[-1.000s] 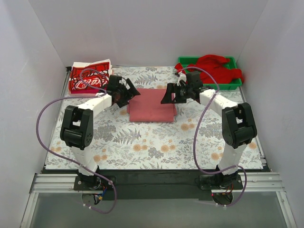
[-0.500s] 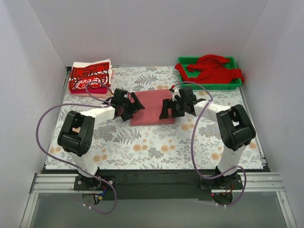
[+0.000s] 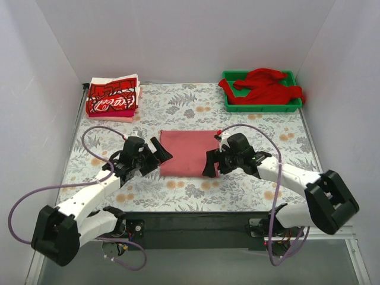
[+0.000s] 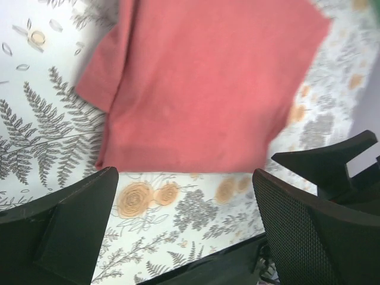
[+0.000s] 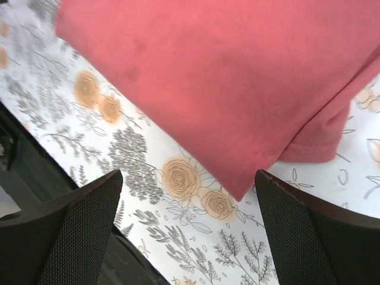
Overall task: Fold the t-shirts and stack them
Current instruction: Fold the tshirt, then neatly place the folded tshirt to the corner
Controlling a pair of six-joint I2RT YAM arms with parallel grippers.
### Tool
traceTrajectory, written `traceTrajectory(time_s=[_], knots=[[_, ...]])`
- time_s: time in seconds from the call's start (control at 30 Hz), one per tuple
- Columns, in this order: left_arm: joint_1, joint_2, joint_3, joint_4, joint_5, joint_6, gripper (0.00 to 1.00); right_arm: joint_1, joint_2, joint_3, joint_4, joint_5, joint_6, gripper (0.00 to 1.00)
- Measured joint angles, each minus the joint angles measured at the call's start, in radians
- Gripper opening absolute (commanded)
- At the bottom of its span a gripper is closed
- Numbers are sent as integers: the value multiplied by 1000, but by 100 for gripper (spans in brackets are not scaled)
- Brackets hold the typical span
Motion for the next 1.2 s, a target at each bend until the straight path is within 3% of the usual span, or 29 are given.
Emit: traceTrajectory(time_s=[0.1, 0.2, 0.37, 0.53, 0.73, 0.97, 1.1, 1.2], knots=[[0, -101, -1, -4, -19, 2, 97, -1, -131, -6, -19, 29, 16, 98], [0, -93, 14, -26, -68, 5, 97, -2, -249, -6, -20, 100, 39, 98], [0, 127, 121, -88, -155, 31, 97, -8, -414, -60, -16, 271, 86, 98], [10, 280, 186, -72, -169, 91, 97, -38, -454, -100, -52, 350, 97, 98], [16, 440, 256, -39, -152, 145, 84, -64, -438, -100, -82, 362, 86, 98], [16, 514, 308, -33, -171, 180, 78, -81, -419, -100, -111, 333, 65, 98], [16, 547, 332, -26, -173, 206, 62, -87, -422, -100, -113, 312, 51, 98], [16, 581, 355, -5, -153, 222, 55, -91, -429, -100, -115, 305, 36, 98]])
